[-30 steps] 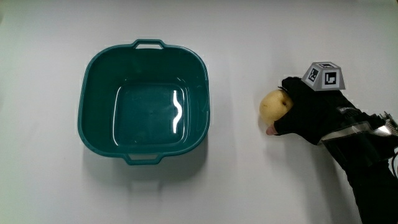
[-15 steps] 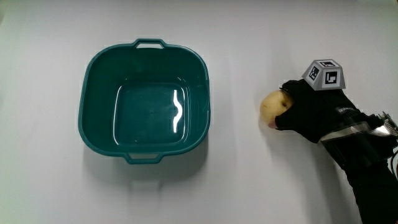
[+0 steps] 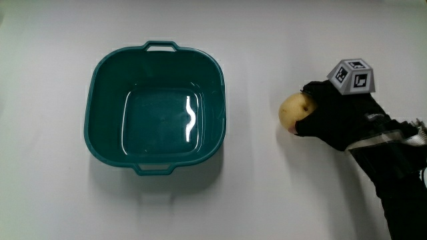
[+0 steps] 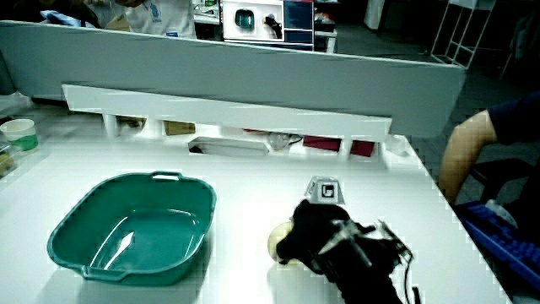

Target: Pick pear from desk

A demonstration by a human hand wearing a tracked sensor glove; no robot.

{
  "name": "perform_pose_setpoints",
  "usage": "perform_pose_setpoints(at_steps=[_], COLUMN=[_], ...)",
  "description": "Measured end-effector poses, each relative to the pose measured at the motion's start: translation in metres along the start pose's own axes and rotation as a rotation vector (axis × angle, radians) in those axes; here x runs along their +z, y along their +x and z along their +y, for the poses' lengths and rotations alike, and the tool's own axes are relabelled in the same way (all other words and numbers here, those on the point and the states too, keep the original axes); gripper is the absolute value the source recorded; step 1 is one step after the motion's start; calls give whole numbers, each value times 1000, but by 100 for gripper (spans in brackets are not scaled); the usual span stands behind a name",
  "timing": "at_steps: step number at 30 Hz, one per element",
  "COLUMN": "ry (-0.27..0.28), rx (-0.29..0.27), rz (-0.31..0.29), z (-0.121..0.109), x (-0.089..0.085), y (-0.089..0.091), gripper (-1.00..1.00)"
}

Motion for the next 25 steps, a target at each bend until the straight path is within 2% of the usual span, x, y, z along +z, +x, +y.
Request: perform_pose_setpoints(at_steps=[2,3,5,7,8,11,12,15,16,18,19,20,21,22,23,24,25], ry=[19,9,48,55,57,94,91,100,129,139,134,160,134,157,162,172,189], rx=[3,30,25,48,35,90,80,149,153,157,187,169,198,218,208,263,247], rz=[7,25,10,15,5,-4,2,0,-13,-21,-10,-17,-9,3,-7,24,9], z=[-4,-10,-15,-22,-21,-31,-31,-41,-47,-47,-50,-49,-49,-54,-51,-58,-56], x=[8,16,26,35,36,51,53,66,71,74,77,79,81,85,85,91,91], y=[-1,-6,-10,-16,-15,-33,-36,-54,-62,-69,-75,-77,-81,-88,-91,-99,-103], gripper=[100,100,100,100,100,100,100,100,100,100,100,100,100,100,100,100,100])
